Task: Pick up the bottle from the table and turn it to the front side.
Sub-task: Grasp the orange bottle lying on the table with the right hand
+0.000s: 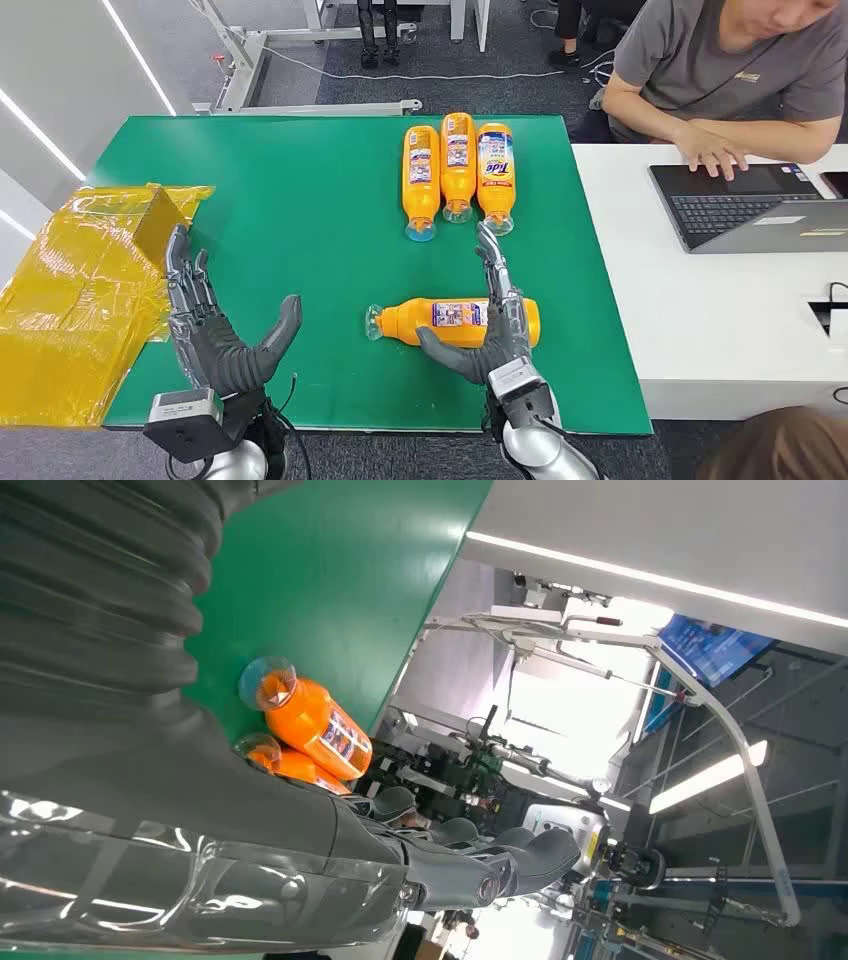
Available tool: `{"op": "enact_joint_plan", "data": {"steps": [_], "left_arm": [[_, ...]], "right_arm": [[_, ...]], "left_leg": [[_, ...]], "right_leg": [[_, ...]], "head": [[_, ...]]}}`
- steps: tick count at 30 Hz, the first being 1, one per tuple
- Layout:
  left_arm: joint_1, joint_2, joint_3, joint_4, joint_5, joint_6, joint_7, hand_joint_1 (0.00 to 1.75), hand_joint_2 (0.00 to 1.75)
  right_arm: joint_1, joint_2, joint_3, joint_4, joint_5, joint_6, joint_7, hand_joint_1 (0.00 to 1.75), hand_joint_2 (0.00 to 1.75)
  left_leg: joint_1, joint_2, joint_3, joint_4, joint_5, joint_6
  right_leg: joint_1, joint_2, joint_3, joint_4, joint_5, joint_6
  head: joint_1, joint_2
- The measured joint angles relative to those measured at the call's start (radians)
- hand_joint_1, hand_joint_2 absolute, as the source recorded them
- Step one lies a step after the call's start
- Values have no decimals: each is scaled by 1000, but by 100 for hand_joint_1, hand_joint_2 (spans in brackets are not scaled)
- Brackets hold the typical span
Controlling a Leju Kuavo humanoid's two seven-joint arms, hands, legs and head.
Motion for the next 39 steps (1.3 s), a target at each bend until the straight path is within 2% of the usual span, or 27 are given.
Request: {"op": "enact_joint_plan", "data": {"steps": [4, 7, 11, 15, 24, 29, 33, 39], "left_arm": [[0, 0, 0, 0, 2, 0, 0, 0, 175], [-2, 0, 0, 0, 5, 0, 0, 0, 175], [-9, 0, 0, 0, 9, 0, 0, 0, 175], [-17, 3, 0, 0, 14, 0, 0, 0, 175], [-23, 10, 0, 0, 26, 0, 0, 0, 175], [-48, 18, -9, 0, 78, 0, 0, 0, 175], [-90, 29, -29, 3, 128, -1, 0, 0, 175], [-133, 48, -61, 16, 148, -1, 0, 0, 175]], "right_arm": [[-5, -3, 1, 0, 46, 0, 22, 0, 175], [-38, -17, 12, 10, 166, 40, 110, 0, 175], [-126, -42, 26, 50, 374, 220, 285, 0, 175], [-210, -57, 27, 108, 484, 346, 353, 0, 175], [-267, -72, 27, 163, 521, 384, 371, 0, 175], [-301, -101, 30, 227, 596, 546, 386, 0, 175], [-359, -135, 54, 340, 627, 689, 329, 0, 175], [-447, -160, 119, 514, 642, 828, 278, 0, 175]], "left_leg": [[0, 0, 0, 0, 0, 0], [0, 0, 0, 0, 0, 0], [0, 0, 0, 0, 1, 0], [0, 0, 0, 0, 1, 1], [0, 0, 0, 0, 1, 1], [0, -1, 0, 0, 1, 1], [0, -1, 0, 1, 1, 2], [0, -1, 0, 2, 2, 2]], "right_leg": [[0, 0, 0, 0, 0, 0], [0, 0, 0, 0, 0, 0], [0, 0, 0, 0, 1, 0], [0, 0, 0, 0, 1, 0], [0, 0, 0, 0, 1, 0], [0, -1, 0, 0, 1, 1], [0, -1, 1, 0, 2, 2], [0, -1, 0, 0, 3, 2]], "head": [[0, 0], [0, 0], [0, 0], [0, 0], [0, 0], [0, 0], [0, 0], [0, 0]]}}
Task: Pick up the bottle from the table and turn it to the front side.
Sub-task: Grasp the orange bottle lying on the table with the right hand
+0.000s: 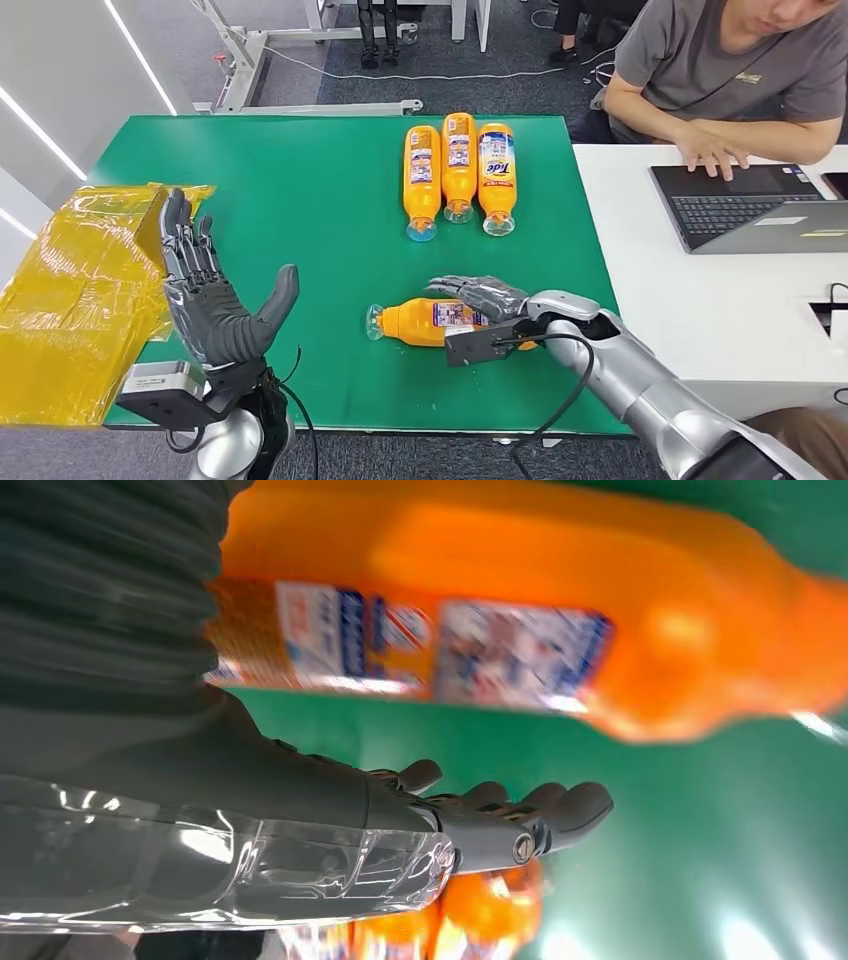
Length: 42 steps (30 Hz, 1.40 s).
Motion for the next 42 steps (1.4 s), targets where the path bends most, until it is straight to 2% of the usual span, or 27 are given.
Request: {"op": "enact_joint_plan", "data": {"steps": [14, 23, 24, 27, 28, 36, 39, 42], "left_arm": [[-30, 15, -28, 25, 9, 0, 0, 0, 175], [-36, 16, -43, 41, 19, 0, 0, 0, 175], [-36, 16, -43, 42, 19, 0, 0, 0, 175], [-37, 16, -43, 45, 21, 0, 0, 0, 175], [-37, 16, -44, 46, 21, 0, 0, 0, 175], [-37, 18, -51, 59, 24, 0, 0, 0, 175], [-34, 20, -54, 62, 21, 0, 0, 0, 175], [-28, 21, -56, 62, 18, 0, 0, 0, 175]], "right_arm": [[-47, -26, 70, 125, 8, 30, -10, 0, 175], [-59, -59, 102, 144, 24, 0, 31, 0, 175], [-59, -62, 105, 146, 27, -6, 40, 13, 175], [-59, -68, 113, 151, 39, -28, 61, 144, 175], [-59, -70, 117, 153, 44, -39, 65, 175, 175], [-36, -77, 126, 157, 56, -196, 87, 175, 175], [-1, -77, 112, 140, 39, -317, 88, 175, 175], [69, -71, 69, 84, 4, -479, 78, 175, 175]], "left_leg": [[0, 0, 0, 0, 0, 0], [0, 0, 1, 1, 0, 0], [0, 0, 1, 1, 0, 0], [0, 0, 1, 1, 0, 0], [0, 1, 1, 2, 0, 0], [0, 1, 1, 2, 1, 2], [0, 1, 1, 2, 1, 2], [0, 0, 0, 2, 1, 2]], "right_leg": [[0, 1, 0, 0, 0, 0], [0, 0, 1, -1, 0, 1], [0, 0, 1, -1, 0, 1], [0, 1, 2, -1, 0, 1], [0, 1, 2, -1, 0, 2], [0, 1, 3, -1, 1, 3], [0, 1, 3, -1, 1, 3], [0, 0, 3, -1, 1, 3]], "head": [[0, 0], [0, 0], [0, 0], [0, 0], [0, 0], [0, 0], [0, 0], [0, 0]]}}
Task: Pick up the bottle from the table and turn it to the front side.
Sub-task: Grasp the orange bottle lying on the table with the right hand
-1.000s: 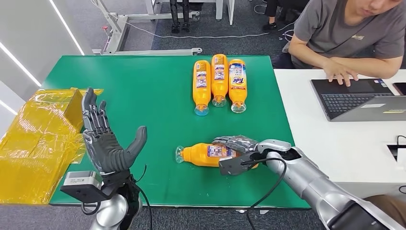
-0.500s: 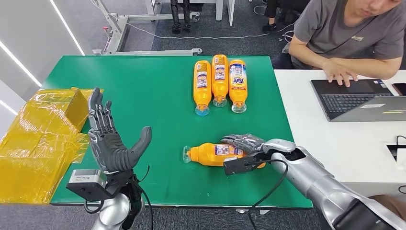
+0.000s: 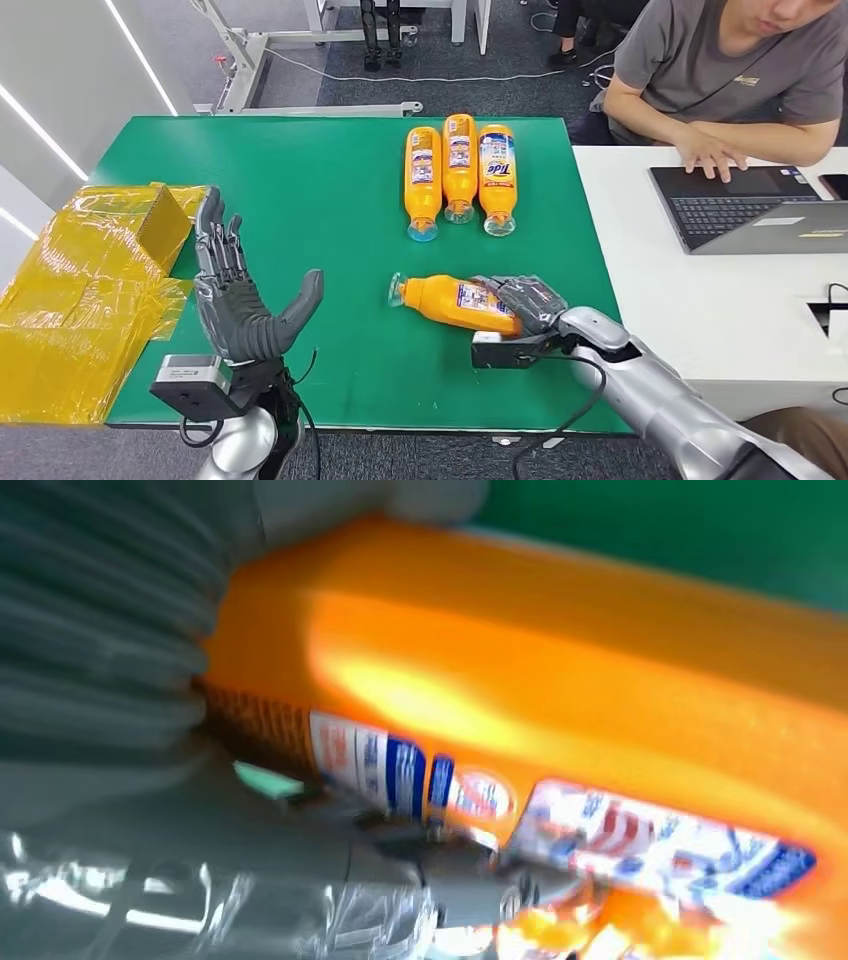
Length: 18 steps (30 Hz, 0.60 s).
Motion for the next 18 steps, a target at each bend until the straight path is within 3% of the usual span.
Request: {"op": "enact_joint_plan", "data": {"steps": [4, 8, 10, 14, 18], "left_arm": [[3, 0, 0, 0, 21, -11, 0, 0, 175], [7, -4, 1, 0, 92, -86, 0, 0, 175], [16, -11, 9, 0, 124, -155, 0, 0, 175], [47, -40, 62, 13, 223, -405, 0, 0, 175], [63, -64, 118, 39, 214, -495, 0, 0, 175]], "right_arm": [[121, 29, -98, -127, -53, -240, -58, 175, 175], [232, 74, -205, -247, -163, -436, -193, 175, 175], [282, 102, -257, -289, -226, -479, -261, 175, 175], [371, 153, -358, -346, -272, -494, -339, 175, 175], [420, 185, -400, -372, -279, -495, -348, 175, 175]], "left_leg": [[0, 0, -1, 0, 0, 0], [0, -1, -2, -2, -1, -1], [0, -1, -2, -2, -2, -1], [0, -1, -2, -2, -3, 0], [0, 0, -2, -2, -3, 0]], "right_leg": [[0, 0, -2, 0, -1, 0], [0, -1, -3, 0, -2, -1], [0, -1, -3, 0, -3, -1], [0, -1, -3, 0, -4, 0], [0, -1, -3, 0, -3, 0]], "head": [[0, 0], [0, 0], [0, 0], [0, 0], [0, 0]]}}
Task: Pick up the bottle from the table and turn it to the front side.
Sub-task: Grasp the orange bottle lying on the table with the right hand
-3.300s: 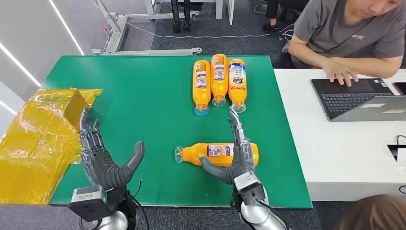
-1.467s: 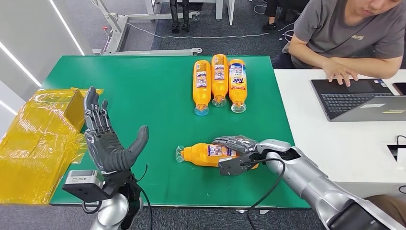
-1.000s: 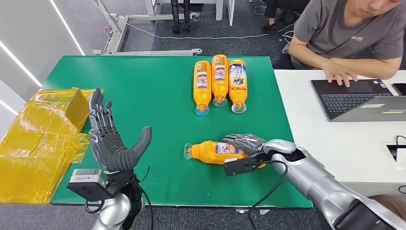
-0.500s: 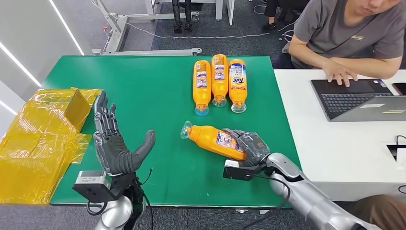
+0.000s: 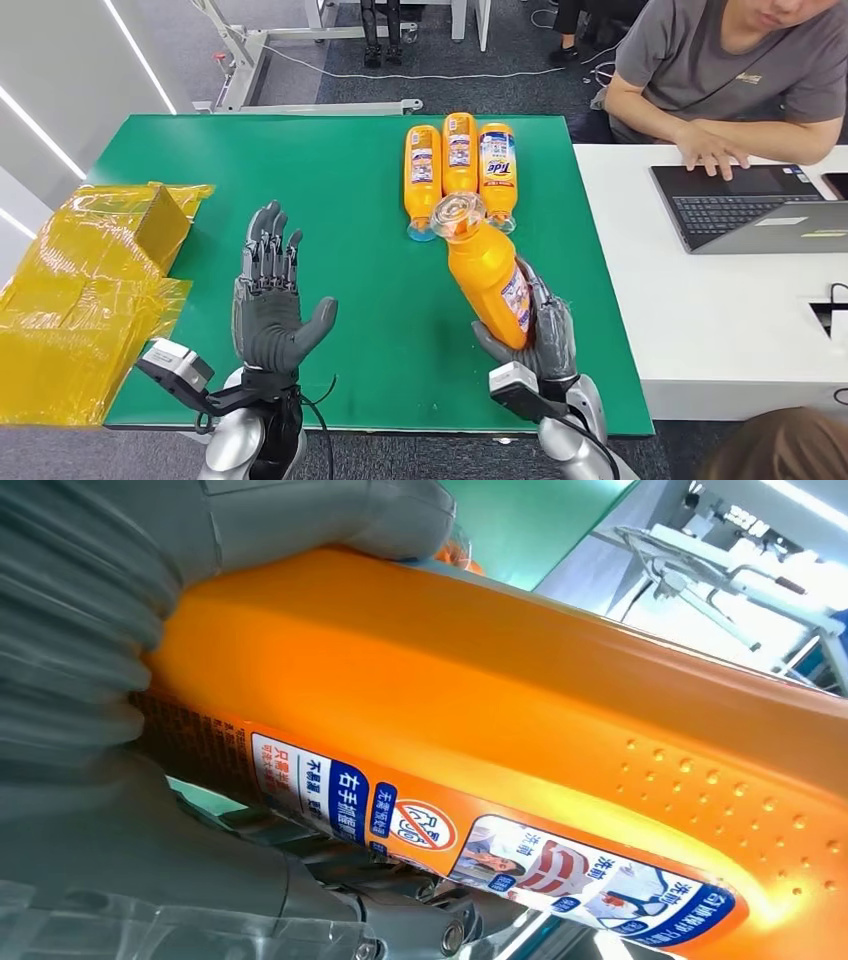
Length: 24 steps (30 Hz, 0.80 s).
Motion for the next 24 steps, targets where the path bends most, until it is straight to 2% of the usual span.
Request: {"op": "enact_joint_plan", "data": {"steps": [11, 18, 24], "left_arm": [[7, -23, 30, 45, -19, -92, 0, 0, 175], [-29, -31, 30, 84, -7, -100, 0, 0, 175], [-51, -32, 30, 106, -19, -35, 0, 0, 175]], "right_arm": [[-32, 21, 54, -1, -3, 92, 55, 175, 175], [-155, 59, 143, 61, 21, 199, 58, 175, 175], [-261, 98, 210, 144, 50, 290, 93, 175, 175]], "left_leg": [[0, 0, 0, 0, 0, 0], [0, 0, 0, 0, 1, 0], [0, 0, 0, 0, 1, 0]], "right_leg": [[0, 0, 0, 0, 0, 0], [0, 0, 0, 1, 1, -1], [0, 0, 0, 1, 1, -1]], "head": [[0, 0], [0, 0], [0, 0]]}}
